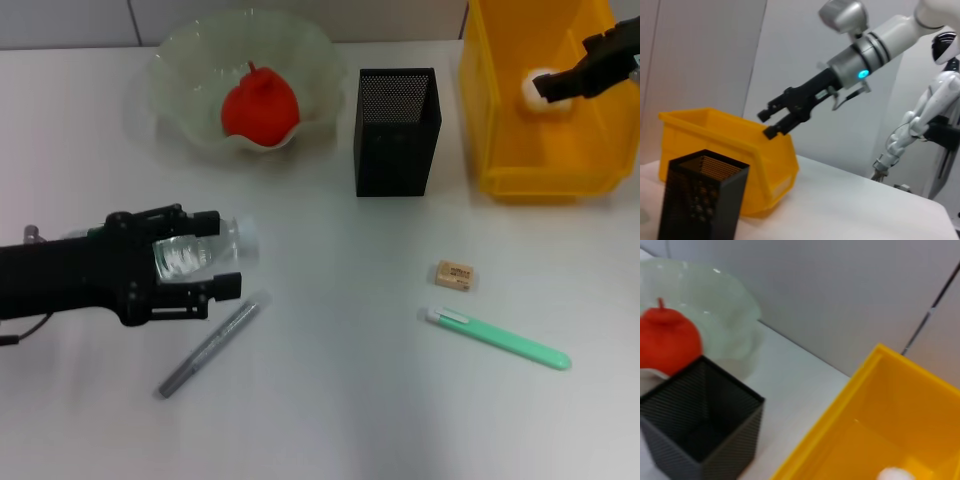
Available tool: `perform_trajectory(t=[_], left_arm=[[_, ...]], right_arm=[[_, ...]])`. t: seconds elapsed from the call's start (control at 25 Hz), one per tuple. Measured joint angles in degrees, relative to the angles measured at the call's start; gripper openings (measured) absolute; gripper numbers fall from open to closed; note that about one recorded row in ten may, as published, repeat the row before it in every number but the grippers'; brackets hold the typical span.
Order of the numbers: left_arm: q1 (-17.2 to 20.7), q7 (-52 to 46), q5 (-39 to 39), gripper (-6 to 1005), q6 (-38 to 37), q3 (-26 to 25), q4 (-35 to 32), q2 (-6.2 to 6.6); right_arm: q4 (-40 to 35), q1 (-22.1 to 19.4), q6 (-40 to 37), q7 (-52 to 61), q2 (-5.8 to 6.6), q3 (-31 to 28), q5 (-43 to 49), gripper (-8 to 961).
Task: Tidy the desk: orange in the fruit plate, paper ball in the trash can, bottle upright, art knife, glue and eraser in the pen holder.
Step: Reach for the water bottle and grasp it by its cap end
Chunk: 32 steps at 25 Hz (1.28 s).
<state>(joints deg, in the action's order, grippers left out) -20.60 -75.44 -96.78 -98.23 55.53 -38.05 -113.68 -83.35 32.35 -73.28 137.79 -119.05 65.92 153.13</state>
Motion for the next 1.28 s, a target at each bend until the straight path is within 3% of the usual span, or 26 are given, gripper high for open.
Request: perform_trajectory(t=[0.32, 0.52, 0.8, 1.08, 1.28], left_arm=[[-1.42, -8.06, -6.87, 861, 4.2, -0.36, -8.1, -0.08], [-2.26, -9.76, -12.95, 860, 6.29, -0.34, -15.18, -1.67], [-6.06, -12.39, -23.29, 860, 7.7, -0.23, -22.24, -4.25], [-9.58, -15.59, -27.44, 860, 8.84, 1.47, -22.93, -4.74], [-14.38, -22.0, -33.44, 860, 14.56, 8.55, -22.97, -4.8]], right_arm=[[-13.96, -5.24, -14.84, 1.83, -0.4, -0.41, -5.33, 754], [-16.19, -7.69, -22.88, 1.79, -0.45, -0.08, -11.4, 754], [-12.32, -11.83, -25.8, -6.79, -0.47, 0.08, -20.41, 753], [-2.61, -14.77, -25.98, -22.14, -0.25, -2.18, -27.47, 753], [2.74, -17.35, -26.53, -31.7, -0.18, -5.39, -32.19, 753]])
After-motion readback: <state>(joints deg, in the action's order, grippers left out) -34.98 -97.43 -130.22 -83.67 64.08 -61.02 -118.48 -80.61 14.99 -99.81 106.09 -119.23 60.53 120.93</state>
